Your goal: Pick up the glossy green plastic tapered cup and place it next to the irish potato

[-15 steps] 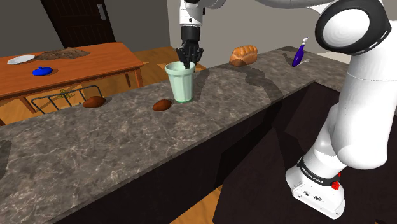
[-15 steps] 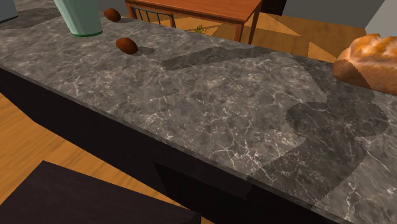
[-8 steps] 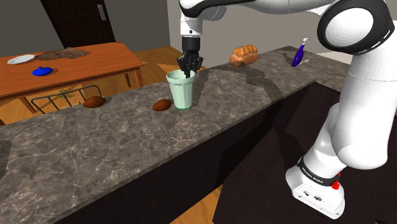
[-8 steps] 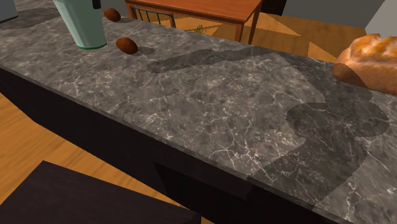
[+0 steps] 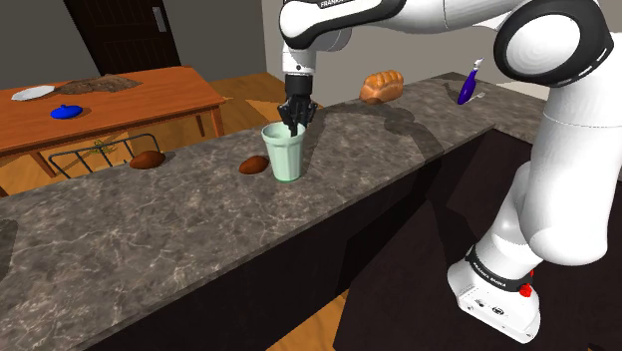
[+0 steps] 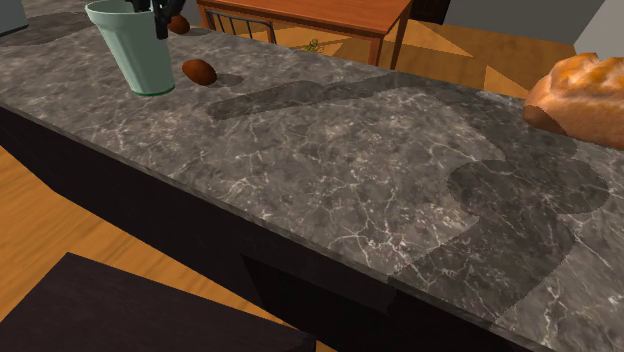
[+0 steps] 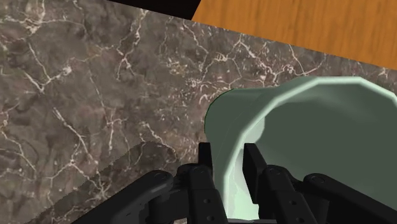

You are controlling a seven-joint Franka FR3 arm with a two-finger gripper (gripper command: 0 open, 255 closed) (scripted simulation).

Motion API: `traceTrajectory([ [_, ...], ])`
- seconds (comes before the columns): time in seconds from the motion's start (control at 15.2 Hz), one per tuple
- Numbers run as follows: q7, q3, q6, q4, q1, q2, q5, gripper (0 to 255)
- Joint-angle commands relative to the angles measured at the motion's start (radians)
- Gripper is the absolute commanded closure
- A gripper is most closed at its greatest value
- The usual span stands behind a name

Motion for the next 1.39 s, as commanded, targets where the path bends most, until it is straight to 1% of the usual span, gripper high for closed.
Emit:
traceTrajectory([
  [0.0, -0.006, 0.001, 0.025, -0.018, 0.0, 0.007, 0.003, 255],
  [0.73, -0.04, 0.006, 0.157, -0.113, 0.002, 0.048, 0.019, 255],
  [1.19, -0.04, 0.006, 0.157, -0.113, 0.002, 0.048, 0.019, 255],
  [1.25, -0.04, 0.006, 0.157, -0.113, 0.002, 0.048, 0.019, 0],
  [1.32, -0.04, 0.006, 0.157, -0.113, 0.003, 0.048, 0.019, 0],
])
